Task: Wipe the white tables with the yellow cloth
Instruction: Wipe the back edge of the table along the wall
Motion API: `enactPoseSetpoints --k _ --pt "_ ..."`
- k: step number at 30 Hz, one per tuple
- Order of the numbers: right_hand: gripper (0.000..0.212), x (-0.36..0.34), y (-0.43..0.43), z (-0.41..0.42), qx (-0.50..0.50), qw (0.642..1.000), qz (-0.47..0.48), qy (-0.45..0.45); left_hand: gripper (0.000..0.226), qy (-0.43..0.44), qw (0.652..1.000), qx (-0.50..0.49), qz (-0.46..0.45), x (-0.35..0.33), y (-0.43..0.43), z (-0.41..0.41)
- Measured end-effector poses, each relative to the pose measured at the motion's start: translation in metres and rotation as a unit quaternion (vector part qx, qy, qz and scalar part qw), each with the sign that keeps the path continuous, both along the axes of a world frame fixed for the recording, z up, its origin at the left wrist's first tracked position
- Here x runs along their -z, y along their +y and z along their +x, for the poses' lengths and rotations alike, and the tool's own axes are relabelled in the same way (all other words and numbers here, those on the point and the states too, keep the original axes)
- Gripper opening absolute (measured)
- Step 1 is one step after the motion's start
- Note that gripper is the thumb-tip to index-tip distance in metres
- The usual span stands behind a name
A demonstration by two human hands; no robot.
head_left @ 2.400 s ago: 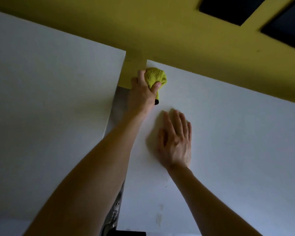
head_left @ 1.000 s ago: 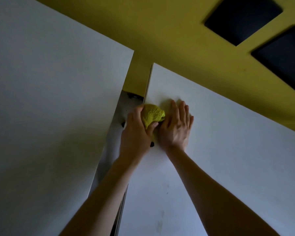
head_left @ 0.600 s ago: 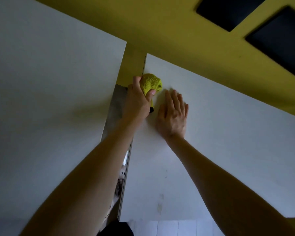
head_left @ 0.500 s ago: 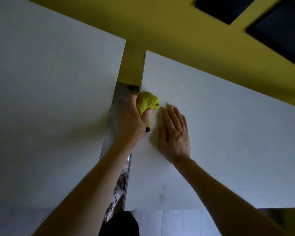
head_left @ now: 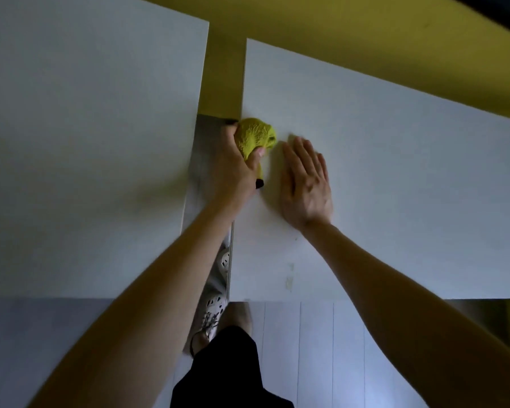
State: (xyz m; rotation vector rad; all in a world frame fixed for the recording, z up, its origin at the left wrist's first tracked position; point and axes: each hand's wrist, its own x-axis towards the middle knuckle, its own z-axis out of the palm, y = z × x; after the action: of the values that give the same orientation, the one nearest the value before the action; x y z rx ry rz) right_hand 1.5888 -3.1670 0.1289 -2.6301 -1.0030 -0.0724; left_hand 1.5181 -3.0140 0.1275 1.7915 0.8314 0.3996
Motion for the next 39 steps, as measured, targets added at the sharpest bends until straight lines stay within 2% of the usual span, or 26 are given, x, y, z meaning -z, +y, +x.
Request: enactPoseSetpoints --k 6,8,14,16,22,25,29,34,37,39 --pt "0.050 0.001 -0.002 0.001 -0.004 1.000 0.001 0.009 0.066 0.073 0.996 0.037 -0.032 -0.011 -0.087 -0.169" --pt "0.049 0.001 -0.001 0.000 -0.001 1.000 0.010 0.011 0.065 0.079 0.995 0.050 -0.027 -0.014 -0.084 -0.167" --pt "0.049 0.008 -0.011 0.003 -0.015 0.998 0.053 0.029 0.063 0.031 0.999 0.035 -0.025 -0.003 -0.032 -0.067" --pt "0.047 0.009 -0.013 0.003 -0.022 0.998 0.060 0.030 0.064 0.034 0.998 0.049 -0.027 -0.004 -0.038 -0.081" --pt "0.050 -0.005 -0.007 -0.002 -0.018 0.998 0.036 0.052 0.072 0.106 0.988 0.096 -0.058 -0.008 -0.083 -0.192" --pt "0.050 -0.006 -0.004 -0.003 -0.015 0.998 0.032 0.054 0.071 0.149 0.980 0.120 -0.052 -0.013 -0.080 -0.201" --pt "0.051 -0.007 -0.004 -0.005 -0.024 0.997 0.034 0.058 0.072 0.171 0.975 0.140 -0.015 -0.011 -0.038 -0.149" --pt "0.051 -0.005 -0.011 0.010 -0.071 0.994 0.048 0.065 0.069 0.132 0.984 0.122 0.011 -0.007 0.039 -0.010" --pt "0.048 -0.011 -0.024 0.052 -0.161 0.987 0.005 0.021 0.068 0.132 0.986 0.099 0.029 -0.007 0.078 0.066" --pt "0.053 -0.012 -0.035 0.087 -0.134 0.990 -0.033 -0.012 0.067 0.148 0.982 0.108 0.042 -0.008 0.100 0.099"
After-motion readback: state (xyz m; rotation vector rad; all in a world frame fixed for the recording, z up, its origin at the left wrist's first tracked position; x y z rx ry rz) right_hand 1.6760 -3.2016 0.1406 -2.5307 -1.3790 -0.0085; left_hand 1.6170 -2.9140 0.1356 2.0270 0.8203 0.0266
